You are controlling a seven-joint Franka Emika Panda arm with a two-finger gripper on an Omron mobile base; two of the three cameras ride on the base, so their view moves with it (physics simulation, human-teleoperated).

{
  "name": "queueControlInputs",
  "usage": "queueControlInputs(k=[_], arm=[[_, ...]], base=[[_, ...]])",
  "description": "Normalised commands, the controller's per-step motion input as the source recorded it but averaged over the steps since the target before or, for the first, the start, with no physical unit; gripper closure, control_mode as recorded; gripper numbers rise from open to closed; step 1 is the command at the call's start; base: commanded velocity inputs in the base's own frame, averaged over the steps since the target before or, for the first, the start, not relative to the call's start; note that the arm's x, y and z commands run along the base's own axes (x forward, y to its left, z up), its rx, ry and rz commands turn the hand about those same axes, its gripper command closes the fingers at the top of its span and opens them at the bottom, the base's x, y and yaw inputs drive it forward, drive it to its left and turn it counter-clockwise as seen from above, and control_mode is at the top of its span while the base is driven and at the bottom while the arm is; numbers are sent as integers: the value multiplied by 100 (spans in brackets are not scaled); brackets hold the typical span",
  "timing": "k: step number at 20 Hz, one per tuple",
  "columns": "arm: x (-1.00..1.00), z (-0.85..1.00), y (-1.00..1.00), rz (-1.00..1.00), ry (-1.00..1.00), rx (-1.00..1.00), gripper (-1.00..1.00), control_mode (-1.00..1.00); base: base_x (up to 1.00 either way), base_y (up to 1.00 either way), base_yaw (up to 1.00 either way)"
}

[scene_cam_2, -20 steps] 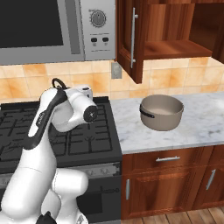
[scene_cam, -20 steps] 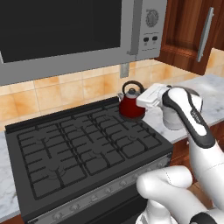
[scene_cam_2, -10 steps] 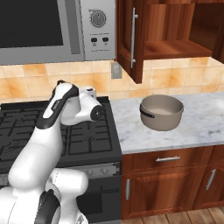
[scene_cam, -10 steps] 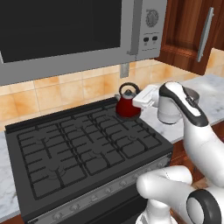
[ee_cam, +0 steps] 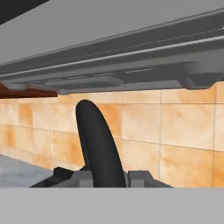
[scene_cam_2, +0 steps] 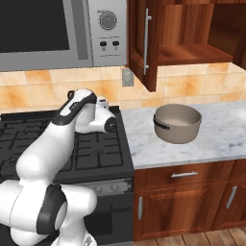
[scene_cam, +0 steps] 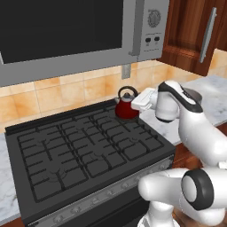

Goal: Pick the kettle from the cabinet and place it on a stove burner. Then pick the pot from the counter and place it on another stove burner. Finally, turn both burners on.

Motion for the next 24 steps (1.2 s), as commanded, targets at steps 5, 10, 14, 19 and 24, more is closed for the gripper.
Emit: queueControlInputs(k=[5,10,14,19,24], arm=[[29,-21,0,2,0,0,100,-100],[31,-19,0,1,0,0,100,-100],[29,-20,0,1,0,0,100,-100],[32,-17,1,0,0,0,100,-100],[33,-16,2,0,0,0,100,-100]], base=[[0,0,0],[0,0,0],[0,0,0],[0,0,0],[0,0,0]])
